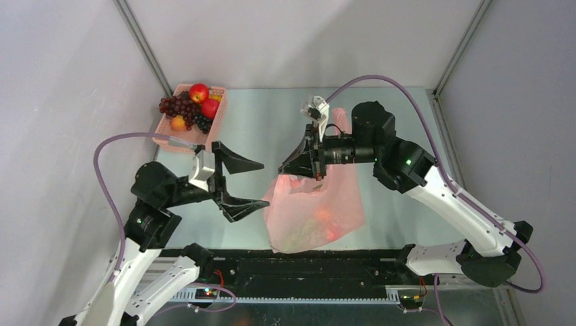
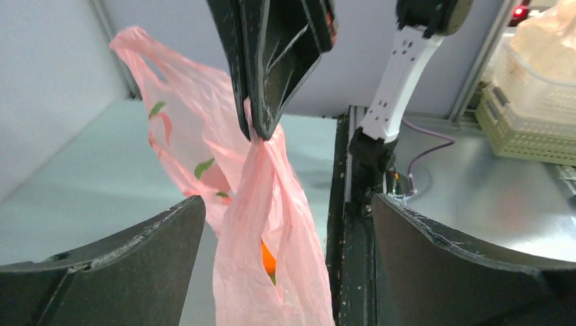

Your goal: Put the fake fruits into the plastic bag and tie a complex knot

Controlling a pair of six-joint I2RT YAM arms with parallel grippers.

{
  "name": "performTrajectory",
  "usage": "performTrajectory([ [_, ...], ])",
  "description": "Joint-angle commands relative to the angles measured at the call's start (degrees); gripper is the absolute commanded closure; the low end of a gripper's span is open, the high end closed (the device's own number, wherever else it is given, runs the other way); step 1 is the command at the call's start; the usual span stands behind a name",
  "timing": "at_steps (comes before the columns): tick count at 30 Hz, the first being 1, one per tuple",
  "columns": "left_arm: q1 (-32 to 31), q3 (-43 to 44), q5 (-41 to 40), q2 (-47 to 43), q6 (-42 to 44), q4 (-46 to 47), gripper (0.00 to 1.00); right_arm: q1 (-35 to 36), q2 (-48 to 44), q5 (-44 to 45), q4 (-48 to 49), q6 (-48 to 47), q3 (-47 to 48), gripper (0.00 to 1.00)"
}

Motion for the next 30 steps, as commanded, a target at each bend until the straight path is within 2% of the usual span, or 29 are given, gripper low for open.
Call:
performTrajectory([
  [1,-0.39,2.04,4.71,2.97,-5.5,9.42,0.01,0.32,-3.15,-3.57,-0.55,-1.34,1.69,1.0],
  [7,-5.22,2.21,4.42,6.81,-9.96,19.18,0.01,0.5,-4.71,-3.23,-2.73,-1.61,3.46,1.0],
  [12,-14.02,5.39,-0.31,12.61,-6.13,16.5,0.01,0.92,-5.38,-2.82,-3.51,-1.66,5.18,1.0],
  [16,-16.59,4.57,-1.21,15.14,-5.77,17.36,0.01,1.37,-6.2,-1.8,-3.65,-1.63,5.48,1.0],
  [18,-17.21,3.21,-1.42,15.14,-6.48,18.72,0.04,1.46,-6.8,-1.16,-3.63,-1.7,5.34,1.0],
  [22,-18.15,-0.25,-1.38,14.65,-9.09,22.04,0.26,1.39,-7.56,0.16,-3.62,-2.02,5.11,1.0],
  [24,-18.54,-1.75,-1.4,14.48,-10.15,23.07,0.43,1.4,-7.59,0.83,-3.65,-2.23,5.05,1.0],
  [29,-19.46,-4.64,-2.72,13.51,-11.61,24.69,0.67,1.29,-7.52,2.24,-4.02,-2.55,5.03,1.0],
  [30,-19.56,-5.21,-3.0,13.38,-11.87,25.01,0.77,1.27,-7.56,2.46,-4.06,-2.53,5.01,1.0],
])
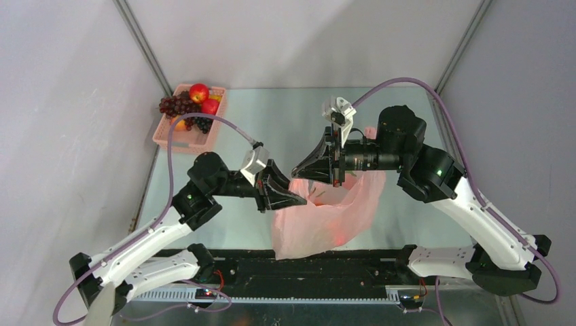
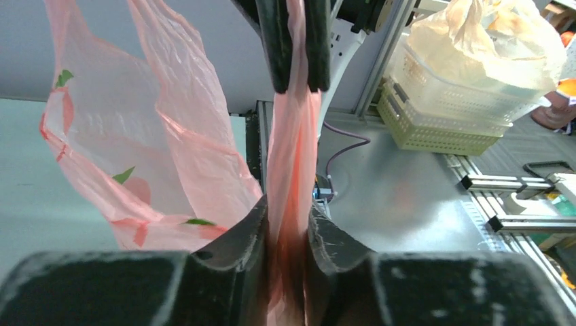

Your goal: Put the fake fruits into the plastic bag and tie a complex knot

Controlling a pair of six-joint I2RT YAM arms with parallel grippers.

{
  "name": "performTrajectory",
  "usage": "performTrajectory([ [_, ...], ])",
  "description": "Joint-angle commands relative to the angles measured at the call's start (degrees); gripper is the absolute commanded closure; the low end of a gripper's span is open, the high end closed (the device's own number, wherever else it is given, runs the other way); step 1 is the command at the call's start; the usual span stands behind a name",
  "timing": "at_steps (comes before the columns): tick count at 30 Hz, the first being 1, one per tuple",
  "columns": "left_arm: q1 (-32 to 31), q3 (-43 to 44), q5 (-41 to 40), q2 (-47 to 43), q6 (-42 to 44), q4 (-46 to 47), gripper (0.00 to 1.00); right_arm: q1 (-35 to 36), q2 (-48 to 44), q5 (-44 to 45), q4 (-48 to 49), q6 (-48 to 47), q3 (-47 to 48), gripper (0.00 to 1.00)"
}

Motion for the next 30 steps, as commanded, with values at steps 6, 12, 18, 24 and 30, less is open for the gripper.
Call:
performTrajectory([
  [6,-1.41,-3.35,-7.81,-3.71,-2.82,3.89,1.0,0.18,-4.53,7.22,3.2,-0.73,-1.37,0.51],
  [12,-1.37,-5.63,-12.49,-5.54,-5.33,6.15,1.0,0.45,-10.34,12.29,7.83,-0.86,-9.65,0.15],
  [18,-1.61,-6.24,-16.64,-6.28,-7.42,5.91,1.0,6.54,-11.66,22.1,11.62,-2.42,-14.16,0.12],
  [24,-1.62,-6.4,-18.03,-6.63,-7.2,4.39,1.0,12.29,-9.9,33.3,15.35,-3.2,-15.95,0.13],
  [30,-1.54,-6.56,-17.89,-6.88,-7.19,4.41,1.0,13.98,-7.64,37.68,16.53,-3.52,-16.0,0.17],
])
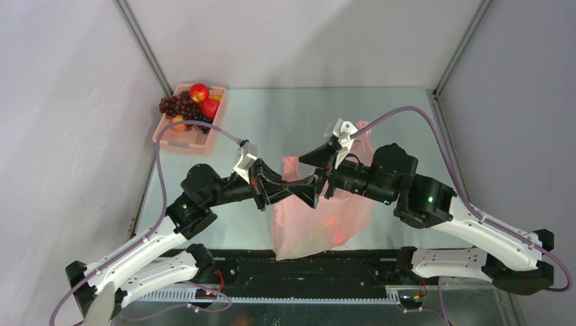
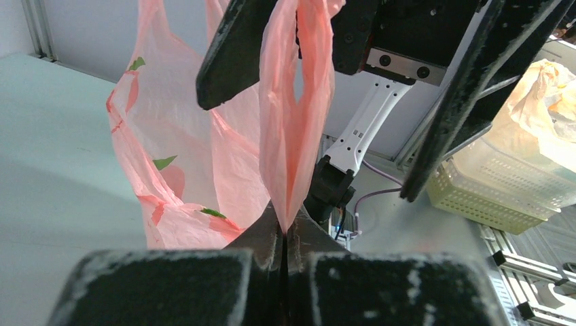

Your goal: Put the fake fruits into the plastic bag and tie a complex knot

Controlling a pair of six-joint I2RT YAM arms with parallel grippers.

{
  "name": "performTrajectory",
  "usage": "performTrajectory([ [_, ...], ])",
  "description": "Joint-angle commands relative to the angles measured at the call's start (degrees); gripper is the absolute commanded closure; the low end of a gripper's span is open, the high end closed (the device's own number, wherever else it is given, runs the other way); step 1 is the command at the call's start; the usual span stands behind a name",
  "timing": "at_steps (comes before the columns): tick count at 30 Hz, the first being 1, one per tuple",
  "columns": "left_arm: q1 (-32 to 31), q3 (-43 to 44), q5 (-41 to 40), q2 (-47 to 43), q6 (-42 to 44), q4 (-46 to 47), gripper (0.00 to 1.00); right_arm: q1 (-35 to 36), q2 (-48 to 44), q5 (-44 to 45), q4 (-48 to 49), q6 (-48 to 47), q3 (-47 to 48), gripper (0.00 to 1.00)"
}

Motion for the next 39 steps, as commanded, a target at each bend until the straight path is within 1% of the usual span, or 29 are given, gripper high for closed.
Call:
performTrajectory([
  [1,-0.29,-0.27,-1.06,-1.08,-0.55,1.82,1.0,0.9,0.71,6.11,4.72,-0.88,0.28,0.18],
  [8,-0.33,-0.11,-0.8,-0.77,-0.59,2.18,1.0,0.62,1.58,5.93,4.6,-0.6,0.27,0.22],
  [10,-0.32,-0.02,-0.67,-0.63,-0.52,2.3,1.0,0.29,1.7,4.38,4.56,-0.32,0.3,0.23],
  [11,-0.42,0.01,-0.6,-0.54,-0.47,2.32,1.0,-0.29,1.69,2.08,4.49,0.02,0.28,0.25],
  [13,-0.49,0.07,-0.35,-0.42,-0.29,2.39,1.0,-1.08,1.7,-0.36,4.48,0.8,0.28,0.3],
  [14,-0.53,0.16,-0.17,-0.36,-0.22,2.37,1.0,-1.37,1.72,-1.05,4.47,0.94,0.26,0.34],
  [15,-0.57,0.21,-0.13,-0.36,-0.02,2.36,1.0,-1.94,1.72,-2.26,4.4,1.26,0.26,0.36],
  [17,-0.64,0.22,0.06,-0.26,0.06,2.52,1.0,-2.78,1.71,-4.39,4.29,1.84,0.3,0.42],
  [19,-0.68,0.36,0.58,-0.05,0.15,2.68,1.0,-3.67,1.86,-5.96,4.27,2.26,0.33,0.51],
  [20,-0.67,0.42,0.85,0.09,0.26,2.74,1.0,-3.94,1.85,-6.74,4.33,2.46,0.27,0.58],
  [21,-0.71,0.51,1.03,0.11,0.34,2.67,1.0,-4.38,1.84,-7.1,4.35,2.7,0.31,0.62],
  [22,-0.78,0.54,1.22,0.26,0.36,2.73,1.0,-4.69,1.84,-7.58,4.46,2.85,0.27,0.71],
  [23,-0.76,0.48,1.76,0.38,0.37,3.09,1.0,-4.8,1.79,-7.78,4.55,3.04,0.28,0.76],
  [25,-0.8,0.54,2.65,0.65,0.25,3.62,0.99,-5.14,1.7,-8.32,4.88,3.19,0.27,0.92],
  [26,-0.78,0.56,2.86,0.88,0.22,3.83,0.92,-5.27,1.59,-8.72,5.14,3.28,0.31,0.95],
  [27,-0.87,0.5,3.16,1.04,0.09,4.15,0.82,-5.36,1.42,-8.92,5.29,3.38,0.31,1.0],
  [28,-0.85,0.54,3.2,1.35,0.1,4.3,0.76,-5.61,1.2,-9.29,5.57,3.54,0.33,1.0],
  [29,-0.84,0.56,3.24,1.62,0.04,4.34,0.65,-5.7,1.04,-9.47,5.72,3.63,0.3,1.0],
  [31,-0.87,0.51,3.26,2.4,0.01,4.41,0.56,-5.9,0.66,-9.95,6.02,3.82,0.26,1.0],
  [34,-0.91,0.19,3.27,3.73,-0.4,4.98,0.52,-6.04,0.08,-10.16,5.78,3.82,0.31,1.0],
  [36,-1.06,0.0,3.1,4.42,-0.63,5.64,0.6,-6.18,-0.21,-9.98,5.4,3.64,0.31,1.0],
  [37,-1.08,0.12,3.11,4.75,-0.65,5.71,0.73,-6.25,-0.33,-9.95,5.2,3.63,0.31,1.0],
  [38,-1.23,0.22,2.84,4.82,-0.21,5.06,0.81,-6.54,-0.53,-9.76,4.63,3.45,0.28,1.0],
  [39,-1.21,0.9,2.61,4.67,0.26,4.28,0.94,-6.97,-0.8,-9.21,3.76,3.36,0.26,0.91],
])
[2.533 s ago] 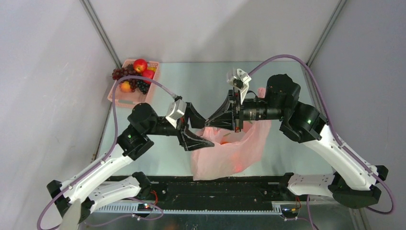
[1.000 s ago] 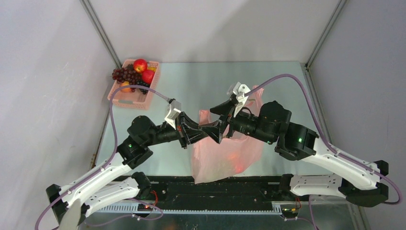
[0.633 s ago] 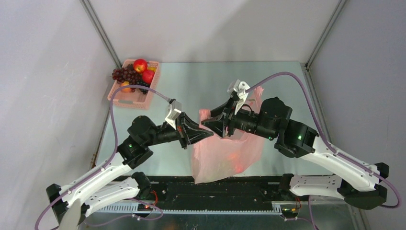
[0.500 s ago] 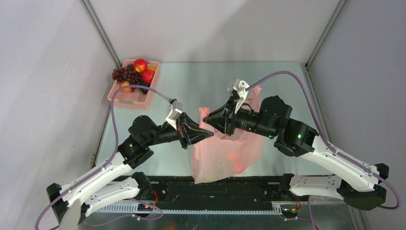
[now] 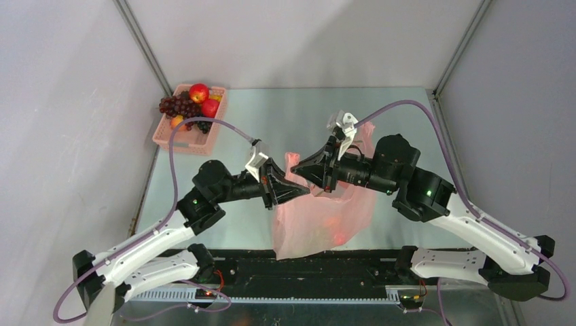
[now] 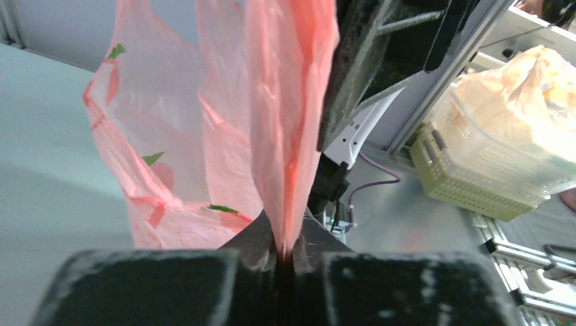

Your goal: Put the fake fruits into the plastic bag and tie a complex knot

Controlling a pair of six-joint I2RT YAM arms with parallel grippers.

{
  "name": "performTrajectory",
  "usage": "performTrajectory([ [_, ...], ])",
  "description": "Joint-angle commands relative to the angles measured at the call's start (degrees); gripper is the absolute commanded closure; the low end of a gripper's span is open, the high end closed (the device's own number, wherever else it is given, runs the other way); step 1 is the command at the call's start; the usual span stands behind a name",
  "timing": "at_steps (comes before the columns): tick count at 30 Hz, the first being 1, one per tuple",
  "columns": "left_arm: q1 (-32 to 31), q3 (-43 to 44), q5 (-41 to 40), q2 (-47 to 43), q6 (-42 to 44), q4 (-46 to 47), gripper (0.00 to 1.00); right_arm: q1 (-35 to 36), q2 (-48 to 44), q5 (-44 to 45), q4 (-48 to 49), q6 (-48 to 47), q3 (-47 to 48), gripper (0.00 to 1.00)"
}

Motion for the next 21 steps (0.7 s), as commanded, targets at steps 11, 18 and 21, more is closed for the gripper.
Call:
performTrajectory([
  [11,4.52,11.23,6.71,0.77,9.79,-21.27,1.0,-11.75,-3.78,5.26,-19.3,-7.2,14.42,0.05],
  [18,7.72,12.04,13.56,0.4,13.22,-25.06,1.0,-21.48,-5.64,-0.98,-21.22,-14.56,15.7,0.01],
  [21,7.96,11.6,14.46,-0.12,13.52,-25.07,1.0,-28.4,-5.4,-10.05,-21.74,-15.92,15.52,0.01],
])
